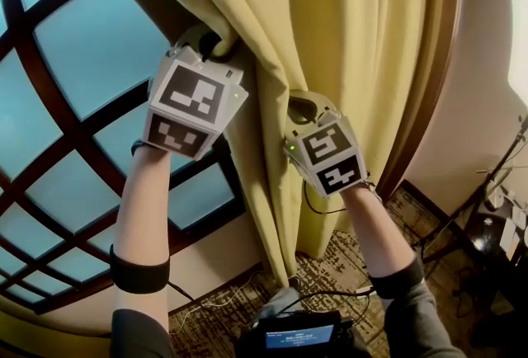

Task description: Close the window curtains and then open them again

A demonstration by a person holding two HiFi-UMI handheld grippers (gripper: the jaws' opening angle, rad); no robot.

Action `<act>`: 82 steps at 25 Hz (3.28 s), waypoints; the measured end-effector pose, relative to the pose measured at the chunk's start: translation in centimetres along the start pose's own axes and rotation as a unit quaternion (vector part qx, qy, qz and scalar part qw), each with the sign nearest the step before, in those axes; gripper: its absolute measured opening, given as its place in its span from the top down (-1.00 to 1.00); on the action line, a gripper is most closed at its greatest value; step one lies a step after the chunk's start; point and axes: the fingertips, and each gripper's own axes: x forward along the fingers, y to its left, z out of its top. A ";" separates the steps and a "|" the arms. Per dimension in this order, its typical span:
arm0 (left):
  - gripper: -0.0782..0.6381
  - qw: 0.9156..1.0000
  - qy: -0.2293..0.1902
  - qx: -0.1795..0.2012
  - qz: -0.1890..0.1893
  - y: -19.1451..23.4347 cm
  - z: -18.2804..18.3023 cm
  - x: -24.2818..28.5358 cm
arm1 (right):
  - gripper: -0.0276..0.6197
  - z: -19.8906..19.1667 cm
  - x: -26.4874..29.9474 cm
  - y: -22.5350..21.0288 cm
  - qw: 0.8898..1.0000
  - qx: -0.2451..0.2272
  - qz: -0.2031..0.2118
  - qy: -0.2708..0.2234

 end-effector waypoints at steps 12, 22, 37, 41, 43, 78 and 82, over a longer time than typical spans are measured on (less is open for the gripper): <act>0.76 1.000 0.001 -0.002 -0.012 -0.1 0.7 1.9 | 0.86 -0.5 -0.2 -2.2 0.999 0.008 -0.033 0.003; 0.78 0.998 0.009 0.010 -0.054 -2.3 0.9 7.4 | 0.86 -2.4 0.5 -6.8 0.999 0.014 -0.049 0.005; 0.78 0.988 -0.009 -0.009 -0.154 -8.8 3.4 20.0 | 0.87 -8.4 -1.5 -18.2 0.989 0.030 -0.123 0.072; 0.78 0.990 -0.010 -0.003 -0.142 -8.7 3.7 23.1 | 0.87 -10.2 -1.2 -20.7 0.987 0.037 -0.136 0.081; 0.78 0.989 -0.019 -0.007 -0.146 -8.7 4.0 24.1 | 0.87 -11.0 -0.9 -22.1 0.985 0.035 -0.146 0.088; 0.78 0.969 -0.002 -0.053 -0.239 -11.1 4.1 35.5 | 0.88 -13.6 4.3 -34.0 0.990 0.017 -0.099 0.095; 0.78 0.971 -0.004 -0.057 -0.232 -11.3 5.1 37.6 | 0.88 -14.2 3.8 -36.3 0.989 0.014 -0.114 0.099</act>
